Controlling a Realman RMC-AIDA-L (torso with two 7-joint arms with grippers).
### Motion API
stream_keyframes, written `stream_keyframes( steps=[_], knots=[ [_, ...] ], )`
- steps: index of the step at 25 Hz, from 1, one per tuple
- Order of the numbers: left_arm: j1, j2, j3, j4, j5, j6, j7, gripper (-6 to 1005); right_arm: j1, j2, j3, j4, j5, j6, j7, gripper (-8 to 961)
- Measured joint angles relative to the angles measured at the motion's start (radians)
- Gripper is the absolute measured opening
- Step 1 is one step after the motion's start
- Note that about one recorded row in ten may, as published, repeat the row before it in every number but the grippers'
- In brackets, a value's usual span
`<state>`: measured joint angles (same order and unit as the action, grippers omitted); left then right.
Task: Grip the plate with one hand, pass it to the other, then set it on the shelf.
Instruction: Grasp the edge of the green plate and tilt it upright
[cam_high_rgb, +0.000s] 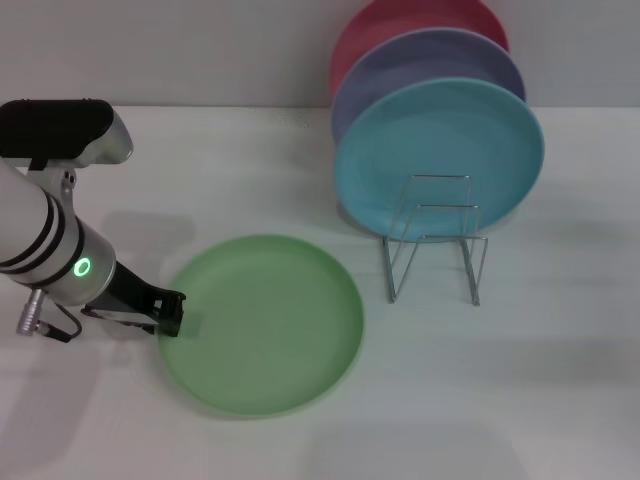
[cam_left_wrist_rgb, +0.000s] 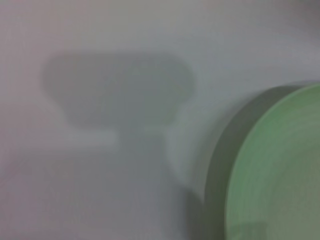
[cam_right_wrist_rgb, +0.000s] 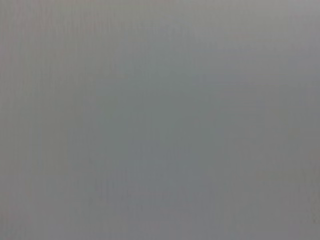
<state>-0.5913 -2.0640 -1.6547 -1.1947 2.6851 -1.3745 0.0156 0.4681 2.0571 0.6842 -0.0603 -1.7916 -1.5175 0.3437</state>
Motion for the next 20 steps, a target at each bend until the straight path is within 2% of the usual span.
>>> stream_keyframes(
  steps=[9,12,20],
  knots=[
    [0.002,0.001,-0.006,-0.001,-0.004,0.0,0.002,167,0.001,0.0,0.0,0.001,0.0,-0.001,0.0,755],
    [0.005,0.001,-0.01,-0.004,-0.007,-0.005,0.009,88,0.002,0.0,0.0,0.001,0.0,-0.001,0.0,755],
    [0.015,0.002,-0.02,-0.023,-0.024,-0.015,0.037,55,0.001,0.0,0.0,0.001,0.0,-0.001,0.0,754]
  ],
)
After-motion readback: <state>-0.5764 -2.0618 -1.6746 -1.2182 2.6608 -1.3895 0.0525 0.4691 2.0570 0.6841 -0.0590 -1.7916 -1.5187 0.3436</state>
